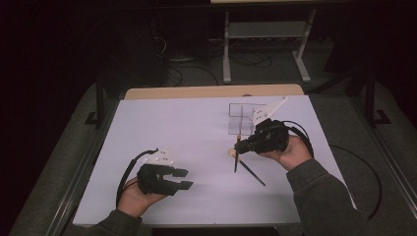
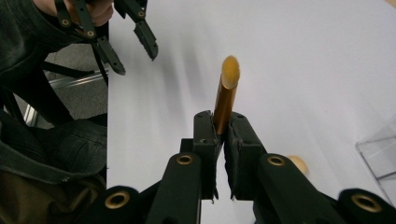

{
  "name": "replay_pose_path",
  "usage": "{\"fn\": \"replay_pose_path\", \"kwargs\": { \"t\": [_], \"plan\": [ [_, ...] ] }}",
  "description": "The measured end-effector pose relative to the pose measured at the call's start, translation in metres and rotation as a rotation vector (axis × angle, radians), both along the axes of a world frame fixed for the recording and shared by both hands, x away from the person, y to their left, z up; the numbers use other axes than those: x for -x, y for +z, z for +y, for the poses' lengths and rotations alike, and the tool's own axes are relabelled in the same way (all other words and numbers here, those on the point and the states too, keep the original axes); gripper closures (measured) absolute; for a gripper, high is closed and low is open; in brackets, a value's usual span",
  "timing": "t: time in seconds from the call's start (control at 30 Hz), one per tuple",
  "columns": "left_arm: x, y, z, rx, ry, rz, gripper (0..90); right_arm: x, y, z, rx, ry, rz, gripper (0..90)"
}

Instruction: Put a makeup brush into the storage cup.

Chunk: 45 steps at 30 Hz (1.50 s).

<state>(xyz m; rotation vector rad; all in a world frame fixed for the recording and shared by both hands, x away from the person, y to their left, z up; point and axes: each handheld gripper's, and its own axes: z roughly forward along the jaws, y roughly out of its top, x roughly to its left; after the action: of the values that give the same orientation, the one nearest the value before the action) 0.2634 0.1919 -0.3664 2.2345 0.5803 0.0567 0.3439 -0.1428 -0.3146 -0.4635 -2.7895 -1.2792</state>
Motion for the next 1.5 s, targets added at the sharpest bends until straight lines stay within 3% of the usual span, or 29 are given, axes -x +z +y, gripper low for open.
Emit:
{"fn": "replay_pose_path", "kwargs": {
  "t": [0.2, 0.4, 0.6, 0.87, 1.03, 1.5],
  "plan": [
    [0.004, -0.004, 0.005, -0.009, 0.011, -0.011, 51.9, -0.007, 0.006, -0.004, 0.015, -0.018, -0.001, 82.5],
    [0.008, -0.006, 0.011, 0.025, 0.035, -0.014, 51.7, -0.009, 0.015, -0.007, 0.007, -0.026, -0.021, 82.6],
    [0.009, -0.007, 0.016, 0.015, 0.043, -0.024, 50.8, -0.015, 0.024, -0.007, 0.028, -0.032, -0.036, 82.5],
    [0.01, -0.01, 0.023, -0.001, 0.077, -0.035, 48.7, -0.027, 0.034, -0.009, 0.037, -0.049, -0.051, 82.5],
    [0.008, -0.011, 0.027, 0.011, 0.079, -0.02, 47.5, -0.034, 0.04, -0.008, 0.045, -0.061, -0.056, 82.5],
    [0.009, -0.01, 0.031, 0.01, 0.089, -0.033, 44.9, -0.059, 0.049, -0.005, 0.084, -0.095, -0.075, 82.5]
  ]
}}
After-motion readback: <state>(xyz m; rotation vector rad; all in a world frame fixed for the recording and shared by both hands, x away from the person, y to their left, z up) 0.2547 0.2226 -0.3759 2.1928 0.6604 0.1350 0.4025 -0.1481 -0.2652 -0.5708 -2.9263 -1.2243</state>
